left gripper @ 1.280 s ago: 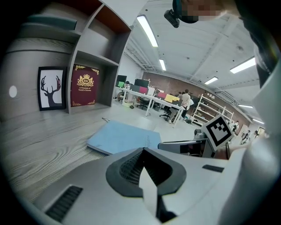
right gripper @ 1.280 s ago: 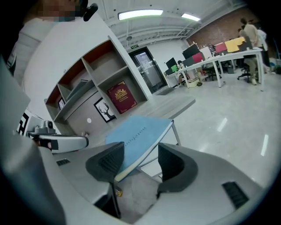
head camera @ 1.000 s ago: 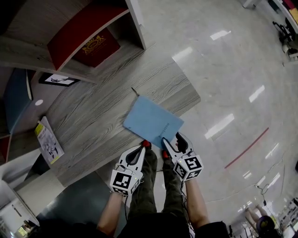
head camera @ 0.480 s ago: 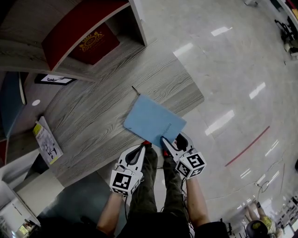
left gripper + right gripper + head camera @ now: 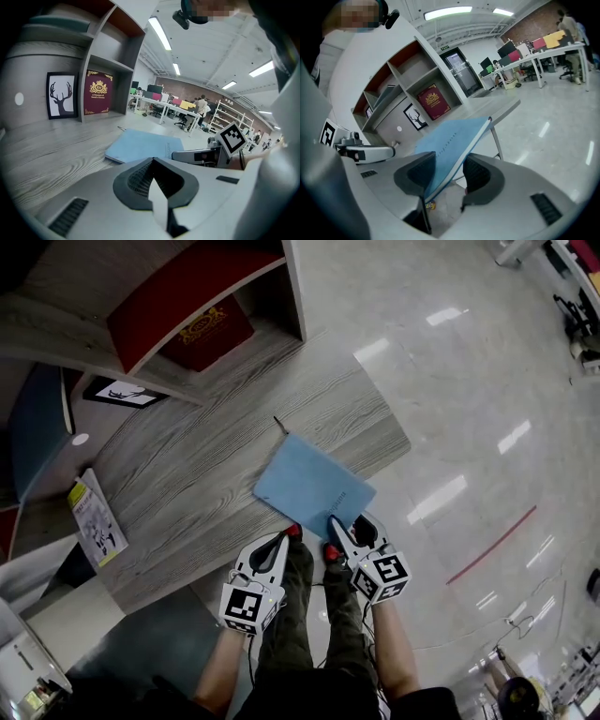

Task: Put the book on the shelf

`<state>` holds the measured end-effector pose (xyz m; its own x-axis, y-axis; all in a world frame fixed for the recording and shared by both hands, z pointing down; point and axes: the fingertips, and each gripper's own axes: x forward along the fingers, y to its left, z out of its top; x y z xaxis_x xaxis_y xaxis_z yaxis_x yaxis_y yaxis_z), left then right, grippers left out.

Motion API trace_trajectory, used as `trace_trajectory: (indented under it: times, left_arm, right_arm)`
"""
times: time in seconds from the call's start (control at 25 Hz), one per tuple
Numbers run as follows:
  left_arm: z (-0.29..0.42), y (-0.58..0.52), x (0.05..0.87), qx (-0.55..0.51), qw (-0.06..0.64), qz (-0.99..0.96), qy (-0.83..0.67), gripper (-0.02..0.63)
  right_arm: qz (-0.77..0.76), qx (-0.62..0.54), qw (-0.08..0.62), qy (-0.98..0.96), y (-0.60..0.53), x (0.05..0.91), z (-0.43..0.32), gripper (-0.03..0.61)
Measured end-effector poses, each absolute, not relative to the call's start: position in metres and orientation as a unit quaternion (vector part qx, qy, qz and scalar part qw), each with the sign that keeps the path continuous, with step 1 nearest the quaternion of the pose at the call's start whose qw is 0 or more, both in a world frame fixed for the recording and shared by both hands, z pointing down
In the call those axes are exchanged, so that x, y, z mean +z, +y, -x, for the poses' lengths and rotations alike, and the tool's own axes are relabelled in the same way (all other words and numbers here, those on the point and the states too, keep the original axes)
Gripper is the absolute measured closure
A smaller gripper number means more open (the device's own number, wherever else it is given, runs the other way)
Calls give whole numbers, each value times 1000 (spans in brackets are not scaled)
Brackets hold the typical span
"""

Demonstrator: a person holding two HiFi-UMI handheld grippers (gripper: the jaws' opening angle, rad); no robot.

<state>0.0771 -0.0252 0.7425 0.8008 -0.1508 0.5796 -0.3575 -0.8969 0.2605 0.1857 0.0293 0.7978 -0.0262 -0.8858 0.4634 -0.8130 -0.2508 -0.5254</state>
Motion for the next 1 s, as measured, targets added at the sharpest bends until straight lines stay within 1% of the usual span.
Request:
trace_trajectory:
  times: [0.12, 0.48, 0.72, 0.88, 1.0]
  left_arm:
    - [-76, -26, 732, 274, 179, -934, -145, 611]
    - [-60, -26, 683, 240, 159, -941, -176, 611]
    - [-39, -20, 643, 217, 145, -944, -202, 611]
    - [-27, -17, 618, 190, 158, -944, -220, 611]
    - [-19, -11, 602, 177, 153, -944, -230, 611]
  right_arm:
    - [695, -373, 42, 614, 29, 789, -184, 413]
    - [686, -362, 36, 630, 27, 751, -172, 496]
    - [682, -337, 15, 648, 26, 714, -158, 512]
    - [680, -313, 13, 663, 23, 683, -151, 514]
    - [680, -294, 8, 671, 26, 661, -145, 515]
